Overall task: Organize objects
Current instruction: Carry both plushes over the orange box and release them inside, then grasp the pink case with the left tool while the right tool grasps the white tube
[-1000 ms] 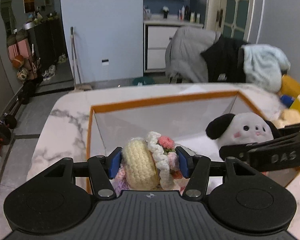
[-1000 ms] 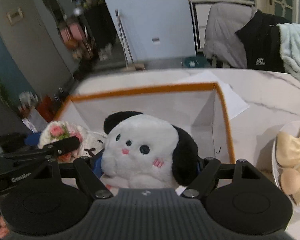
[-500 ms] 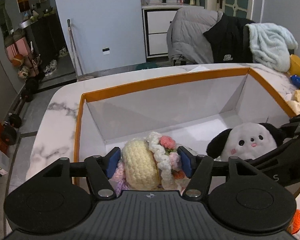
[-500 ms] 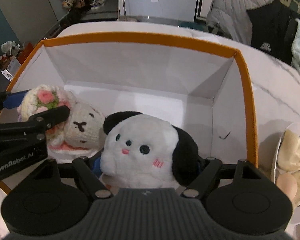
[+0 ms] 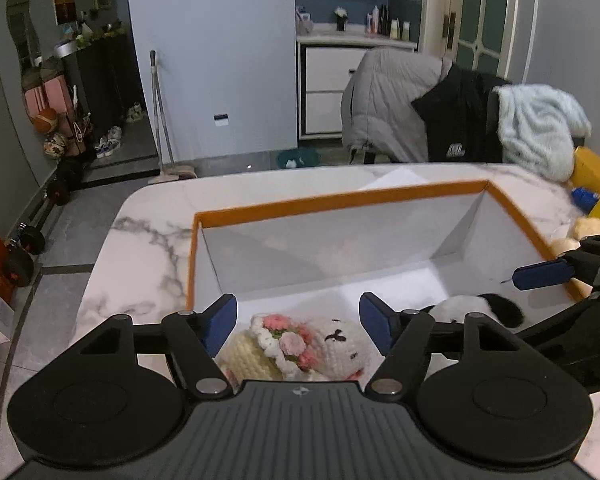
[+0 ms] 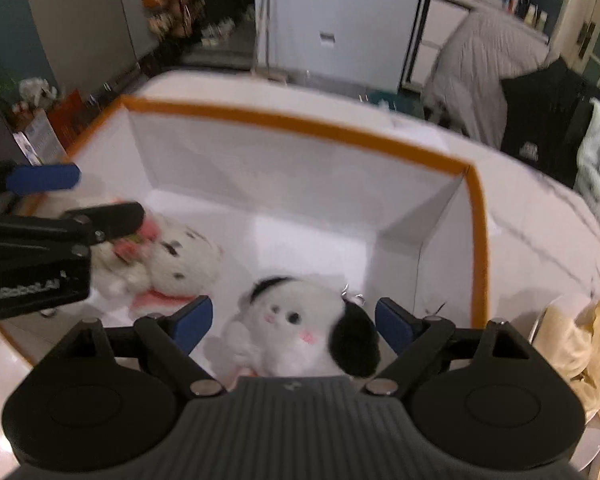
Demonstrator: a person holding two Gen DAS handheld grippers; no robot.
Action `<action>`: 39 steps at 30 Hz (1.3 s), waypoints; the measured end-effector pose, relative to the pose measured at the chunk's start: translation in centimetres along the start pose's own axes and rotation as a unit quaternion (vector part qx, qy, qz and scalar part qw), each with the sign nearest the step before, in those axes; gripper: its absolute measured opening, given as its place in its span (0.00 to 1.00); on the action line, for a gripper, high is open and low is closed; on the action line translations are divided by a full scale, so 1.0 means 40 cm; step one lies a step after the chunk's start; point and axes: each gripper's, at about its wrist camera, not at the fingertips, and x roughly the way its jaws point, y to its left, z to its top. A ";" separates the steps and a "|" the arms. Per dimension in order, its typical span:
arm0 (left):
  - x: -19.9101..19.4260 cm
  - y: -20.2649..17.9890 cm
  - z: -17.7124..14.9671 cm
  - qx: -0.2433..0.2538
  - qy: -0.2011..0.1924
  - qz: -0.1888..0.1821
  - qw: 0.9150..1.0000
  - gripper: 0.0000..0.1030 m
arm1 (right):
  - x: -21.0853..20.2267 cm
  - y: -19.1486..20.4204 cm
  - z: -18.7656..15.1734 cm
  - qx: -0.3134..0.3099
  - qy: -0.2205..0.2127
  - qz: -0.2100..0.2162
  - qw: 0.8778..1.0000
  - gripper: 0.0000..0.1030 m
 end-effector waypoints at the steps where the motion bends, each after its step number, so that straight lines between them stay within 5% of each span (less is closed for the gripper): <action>1: -0.021 0.004 -0.005 -0.004 -0.007 -0.005 1.000 0.78 | -0.031 -0.001 -0.009 0.003 -0.013 0.004 1.000 0.91; 10: -0.245 0.007 -0.159 -0.026 -0.059 -0.051 0.997 0.88 | -0.254 0.009 -0.200 0.042 -0.096 0.037 0.994 0.96; 17: -0.258 0.003 -0.329 -0.085 -0.008 -0.087 0.993 0.90 | -0.311 0.047 -0.445 0.093 -0.108 0.057 0.988 0.97; 22: -0.185 0.034 -0.394 -0.184 0.040 -0.124 0.974 0.90 | -0.304 0.065 -0.576 0.141 -0.103 0.087 0.981 0.97; 26: -0.144 0.054 -0.418 -0.233 0.052 -0.156 0.958 0.89 | -0.302 0.074 -0.620 0.155 -0.099 0.096 0.978 0.97; 31: -0.100 0.049 -0.414 -0.233 0.072 -0.177 0.953 0.79 | -0.287 0.086 -0.655 0.124 -0.090 0.060 0.986 0.98; 39: -0.073 0.042 -0.418 -0.238 0.085 -0.214 0.944 0.66 | -0.200 0.083 -0.654 0.061 -0.065 0.061 0.994 0.98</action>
